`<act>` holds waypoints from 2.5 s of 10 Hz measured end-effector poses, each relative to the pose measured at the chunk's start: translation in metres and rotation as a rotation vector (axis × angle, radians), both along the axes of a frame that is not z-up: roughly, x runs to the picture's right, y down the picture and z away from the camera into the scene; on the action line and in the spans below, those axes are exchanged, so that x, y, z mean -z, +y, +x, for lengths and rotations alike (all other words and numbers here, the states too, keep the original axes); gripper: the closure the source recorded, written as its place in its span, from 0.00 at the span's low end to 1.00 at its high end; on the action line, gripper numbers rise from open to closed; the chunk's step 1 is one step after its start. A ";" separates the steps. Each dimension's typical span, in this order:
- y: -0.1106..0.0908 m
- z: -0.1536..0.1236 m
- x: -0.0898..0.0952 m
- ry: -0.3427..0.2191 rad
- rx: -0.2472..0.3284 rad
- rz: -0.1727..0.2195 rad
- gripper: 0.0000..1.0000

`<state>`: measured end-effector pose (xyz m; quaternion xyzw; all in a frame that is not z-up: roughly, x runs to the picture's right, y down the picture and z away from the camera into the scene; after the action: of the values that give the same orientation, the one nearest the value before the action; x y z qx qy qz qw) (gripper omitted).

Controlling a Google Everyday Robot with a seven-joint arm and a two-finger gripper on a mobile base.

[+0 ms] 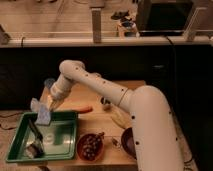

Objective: Place sponge in tray

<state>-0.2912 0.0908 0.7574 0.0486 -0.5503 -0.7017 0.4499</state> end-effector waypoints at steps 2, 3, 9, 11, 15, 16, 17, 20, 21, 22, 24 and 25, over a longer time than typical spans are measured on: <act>0.009 0.011 0.004 0.035 0.007 -0.037 1.00; 0.012 0.016 0.005 0.038 0.009 -0.058 1.00; 0.021 0.022 -0.003 0.116 0.024 -0.095 0.96; 0.023 0.030 -0.005 0.158 0.027 -0.083 0.81; 0.032 0.037 -0.016 0.243 0.093 -0.083 0.39; 0.032 0.033 -0.018 0.236 0.108 -0.089 0.28; 0.033 0.030 -0.020 0.233 0.115 -0.090 0.22; 0.033 0.030 -0.026 0.246 0.132 -0.094 0.20; 0.033 0.030 -0.027 0.254 0.146 -0.110 0.20; 0.032 0.030 -0.030 0.282 0.148 -0.117 0.20; 0.028 0.032 -0.035 0.374 0.129 -0.109 0.20; 0.027 0.032 -0.038 0.409 0.122 -0.100 0.20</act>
<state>-0.2595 0.1174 0.7951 -0.1507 -0.4836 -0.6945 0.5109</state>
